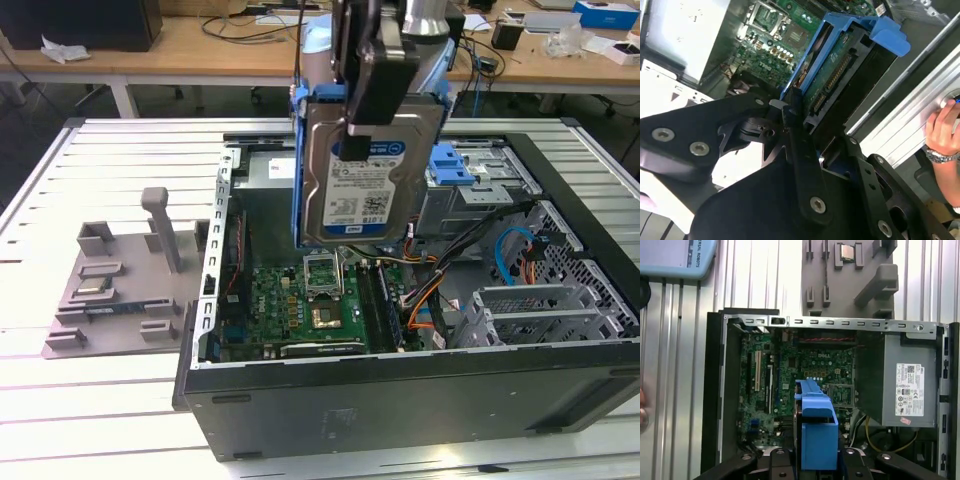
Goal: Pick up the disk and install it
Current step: 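Pick up the disk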
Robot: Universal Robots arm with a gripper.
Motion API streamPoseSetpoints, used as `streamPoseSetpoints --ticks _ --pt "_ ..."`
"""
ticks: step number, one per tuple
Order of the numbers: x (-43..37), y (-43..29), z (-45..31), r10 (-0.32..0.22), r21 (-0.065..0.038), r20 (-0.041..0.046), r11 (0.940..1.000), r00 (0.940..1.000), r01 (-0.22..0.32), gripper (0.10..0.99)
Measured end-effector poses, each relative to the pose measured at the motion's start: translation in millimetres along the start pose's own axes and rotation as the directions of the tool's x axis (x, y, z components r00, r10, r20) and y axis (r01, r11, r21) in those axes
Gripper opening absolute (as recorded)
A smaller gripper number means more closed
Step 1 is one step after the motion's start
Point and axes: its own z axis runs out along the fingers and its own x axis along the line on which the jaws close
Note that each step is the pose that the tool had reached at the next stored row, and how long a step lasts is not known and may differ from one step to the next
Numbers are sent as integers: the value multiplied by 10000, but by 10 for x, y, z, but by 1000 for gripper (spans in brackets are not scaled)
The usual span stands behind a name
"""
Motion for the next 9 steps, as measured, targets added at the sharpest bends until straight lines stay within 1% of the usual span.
streamPoseSetpoints --ticks 2,3,4,6,7,9 --pt "27 -73 1 -2 -16 1 10000 10000 2 369" --pt "45 -136 1 -1 -29 2 10000 10000 1 369" --pt "64 -214 2 -3 -43 2 10000 10000 3 369" --pt "86 -299 3 -1 -59 3 10000 10000 1 369" --pt "99 -362 4 -3 -69 3 10000 10000 3 369" --pt "123 -447 5 -2 -82 3 10000 10000 2 369"
